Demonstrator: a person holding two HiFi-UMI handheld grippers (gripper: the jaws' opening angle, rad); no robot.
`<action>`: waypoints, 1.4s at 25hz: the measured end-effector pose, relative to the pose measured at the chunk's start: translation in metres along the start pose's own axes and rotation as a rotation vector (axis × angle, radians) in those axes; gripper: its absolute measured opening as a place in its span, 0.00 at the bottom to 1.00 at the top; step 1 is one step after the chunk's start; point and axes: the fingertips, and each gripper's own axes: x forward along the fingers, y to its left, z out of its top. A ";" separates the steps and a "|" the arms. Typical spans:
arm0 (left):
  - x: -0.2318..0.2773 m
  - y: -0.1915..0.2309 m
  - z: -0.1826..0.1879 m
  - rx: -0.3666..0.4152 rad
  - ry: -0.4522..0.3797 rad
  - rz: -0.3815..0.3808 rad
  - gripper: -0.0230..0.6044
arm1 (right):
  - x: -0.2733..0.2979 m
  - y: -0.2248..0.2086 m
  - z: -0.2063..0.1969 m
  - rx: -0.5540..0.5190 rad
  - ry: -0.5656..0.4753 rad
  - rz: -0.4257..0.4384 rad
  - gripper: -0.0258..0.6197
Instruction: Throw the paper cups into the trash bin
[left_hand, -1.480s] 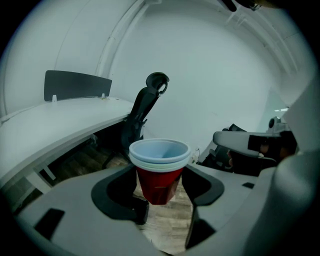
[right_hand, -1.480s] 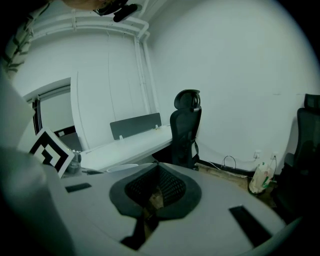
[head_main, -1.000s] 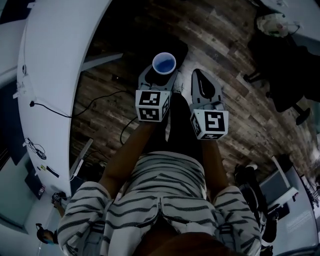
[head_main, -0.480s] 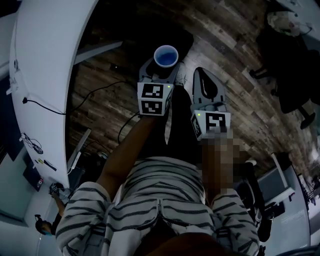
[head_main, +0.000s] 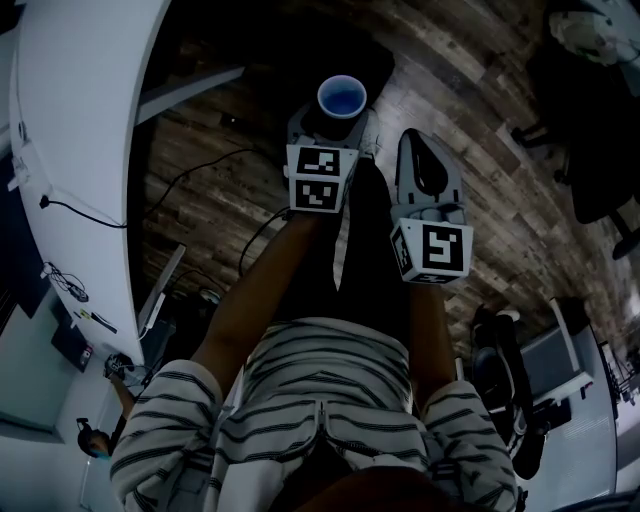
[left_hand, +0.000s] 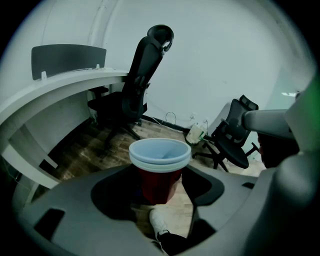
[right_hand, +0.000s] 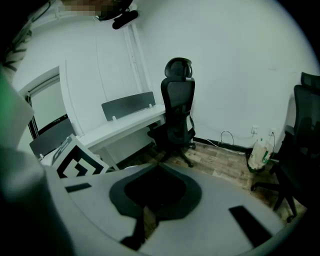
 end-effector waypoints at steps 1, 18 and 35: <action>0.004 -0.001 -0.002 0.002 0.004 0.000 0.52 | 0.000 -0.002 -0.002 0.003 0.003 -0.004 0.05; 0.072 0.023 -0.054 0.028 0.110 0.004 0.52 | 0.013 -0.005 -0.041 0.040 0.057 -0.007 0.05; 0.134 0.041 -0.078 0.086 0.151 -0.006 0.52 | 0.033 -0.004 -0.071 0.078 0.099 0.000 0.05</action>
